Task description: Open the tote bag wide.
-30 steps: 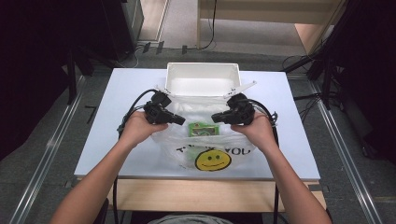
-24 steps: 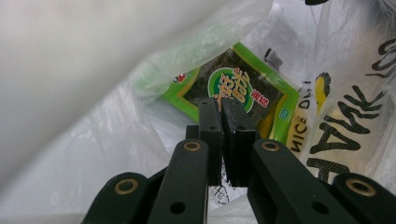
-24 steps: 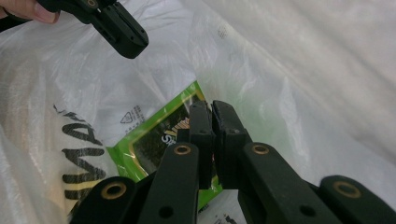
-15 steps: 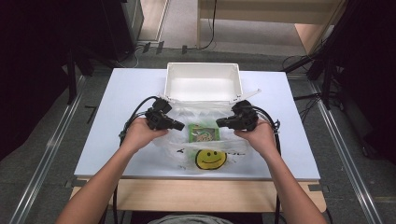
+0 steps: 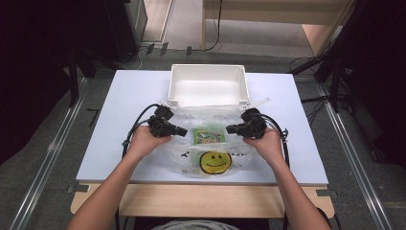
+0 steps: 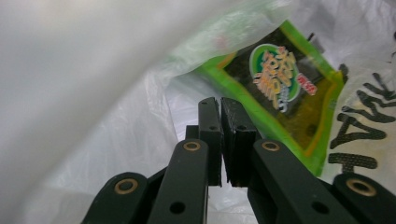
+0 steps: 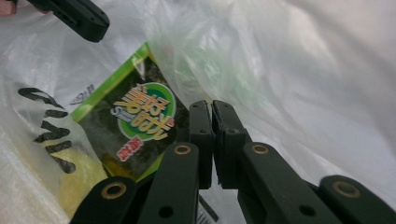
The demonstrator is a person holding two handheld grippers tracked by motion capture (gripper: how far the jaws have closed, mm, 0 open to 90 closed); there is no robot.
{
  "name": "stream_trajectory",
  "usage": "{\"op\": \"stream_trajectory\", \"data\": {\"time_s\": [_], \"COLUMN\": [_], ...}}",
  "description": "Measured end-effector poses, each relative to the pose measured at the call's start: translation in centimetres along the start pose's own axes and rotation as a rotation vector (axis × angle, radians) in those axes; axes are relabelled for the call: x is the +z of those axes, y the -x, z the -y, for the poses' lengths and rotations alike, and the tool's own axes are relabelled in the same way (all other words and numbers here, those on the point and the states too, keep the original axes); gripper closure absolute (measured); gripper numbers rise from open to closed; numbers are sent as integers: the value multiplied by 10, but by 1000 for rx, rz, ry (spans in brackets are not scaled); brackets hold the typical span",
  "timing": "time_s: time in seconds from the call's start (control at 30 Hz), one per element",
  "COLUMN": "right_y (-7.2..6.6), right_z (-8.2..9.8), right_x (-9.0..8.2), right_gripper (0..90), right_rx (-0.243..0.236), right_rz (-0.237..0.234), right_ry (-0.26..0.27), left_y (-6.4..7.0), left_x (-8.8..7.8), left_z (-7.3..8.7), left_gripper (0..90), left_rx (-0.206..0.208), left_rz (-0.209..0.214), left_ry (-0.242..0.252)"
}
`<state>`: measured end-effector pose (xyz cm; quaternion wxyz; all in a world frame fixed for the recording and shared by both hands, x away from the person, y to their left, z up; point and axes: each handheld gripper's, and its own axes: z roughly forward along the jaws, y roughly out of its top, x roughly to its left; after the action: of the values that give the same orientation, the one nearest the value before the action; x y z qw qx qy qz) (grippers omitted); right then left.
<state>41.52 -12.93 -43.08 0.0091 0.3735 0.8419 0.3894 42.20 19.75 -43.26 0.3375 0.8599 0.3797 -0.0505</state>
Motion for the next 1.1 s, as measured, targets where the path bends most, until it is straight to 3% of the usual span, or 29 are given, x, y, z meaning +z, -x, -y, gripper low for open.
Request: {"op": "stream_trajectory", "data": {"time_s": [0.17,0.57,0.7,1.1], "right_y": [9,15,19,37], "right_z": [6,17,19,32], "right_x": [8,24,25,7], "right_gripper": [878,889,898,900], "right_rx": [31,24,35,146], "right_rz": [15,69,99,188], "right_ry": [-15,-81,-95,-72], "left_y": [-5,-13,-19,-34], "left_x": [9,19,16,-6], "left_z": [5,9,13,28], "left_gripper": [880,874,883,900], "left_rx": [-25,-53,-87,-168], "left_rz": [-23,-76,-72,-158], "left_ry": [2,7,33,43]}}
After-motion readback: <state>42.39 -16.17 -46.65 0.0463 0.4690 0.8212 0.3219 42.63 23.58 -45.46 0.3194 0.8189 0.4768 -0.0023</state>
